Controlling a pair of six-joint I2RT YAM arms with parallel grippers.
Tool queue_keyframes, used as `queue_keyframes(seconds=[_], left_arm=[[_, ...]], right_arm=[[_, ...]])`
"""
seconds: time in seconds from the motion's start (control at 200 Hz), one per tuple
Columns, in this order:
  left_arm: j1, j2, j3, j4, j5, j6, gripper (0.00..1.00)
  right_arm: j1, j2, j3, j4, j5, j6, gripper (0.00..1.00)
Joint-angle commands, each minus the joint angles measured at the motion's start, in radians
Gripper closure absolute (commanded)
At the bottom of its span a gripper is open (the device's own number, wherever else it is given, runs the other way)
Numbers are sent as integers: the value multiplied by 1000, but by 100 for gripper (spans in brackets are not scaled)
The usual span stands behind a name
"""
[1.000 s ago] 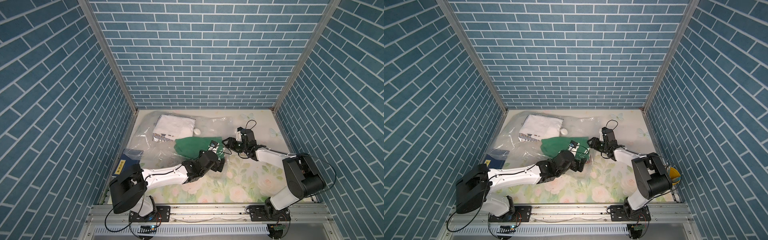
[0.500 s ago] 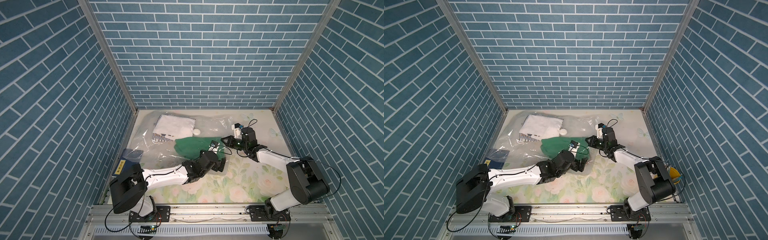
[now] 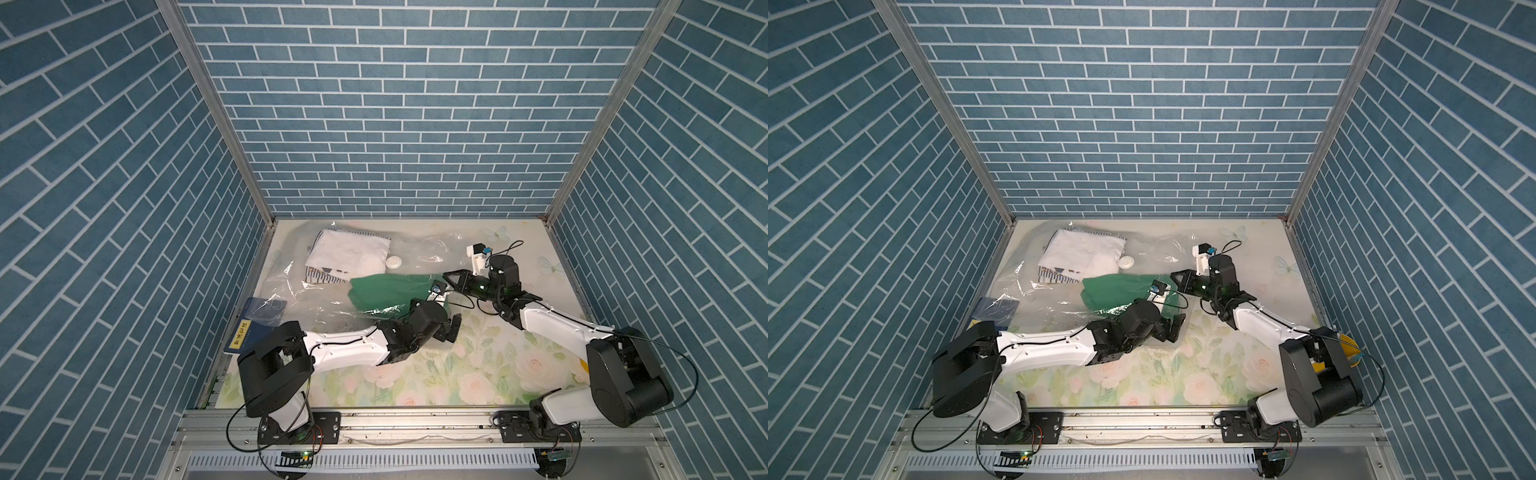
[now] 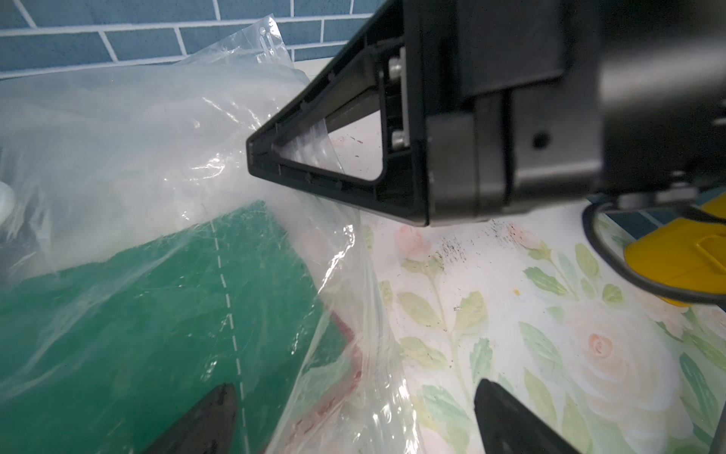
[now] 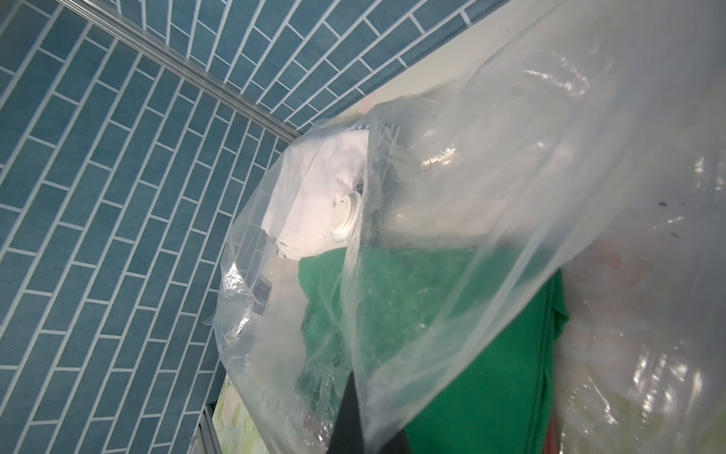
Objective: Take the tank top out of the vacuum bag
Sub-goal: Open the vacuum bag at the center of the board.
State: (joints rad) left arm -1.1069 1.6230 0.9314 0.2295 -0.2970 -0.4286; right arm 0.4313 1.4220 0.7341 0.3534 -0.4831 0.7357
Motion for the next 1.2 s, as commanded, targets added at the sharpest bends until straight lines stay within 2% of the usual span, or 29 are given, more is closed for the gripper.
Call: queue_keyframes(seconds=[0.0,0.15,0.325,0.46,0.575,0.61,0.64,0.74,0.78,0.82,0.855,0.925,0.97,1.075,1.195], left_arm=[[-7,34,34,16,-27,10,0],[6,71,64,-14,-99,-39,0],[20,142,152,-51,-173,9,0],[41,192,223,-97,-174,17,1],[46,230,257,-113,-155,63,7],[48,233,266,-117,-145,62,12],[52,234,266,-113,-137,61,20],[56,232,253,-85,-112,65,71],[60,230,251,-82,-100,73,87],[64,227,250,-82,-89,78,98],[70,223,248,-81,-83,82,100],[89,210,251,-103,-75,62,100],[100,191,245,-119,-67,43,100],[109,145,181,-65,-58,29,100],[118,129,136,-56,-57,4,100]], right_arm=[[1,-39,-21,42,-21,17,100],[3,-82,-26,17,-19,25,100],[18,-119,-71,38,-6,62,100],[51,-138,-67,29,8,80,100],[70,-169,-79,22,42,92,100],[72,-174,-86,22,47,99,100],[73,-177,-89,21,50,101,100],[75,-186,-95,8,63,98,100],[75,-191,-97,2,75,94,100],[75,-194,-97,-7,88,89,100],[74,-197,-94,-17,105,77,91],[68,-203,-74,-71,145,61,57],[62,-211,-65,-84,162,45,45],[30,-239,-70,-106,244,46,33],[-23,-263,-106,-107,311,82,31]])
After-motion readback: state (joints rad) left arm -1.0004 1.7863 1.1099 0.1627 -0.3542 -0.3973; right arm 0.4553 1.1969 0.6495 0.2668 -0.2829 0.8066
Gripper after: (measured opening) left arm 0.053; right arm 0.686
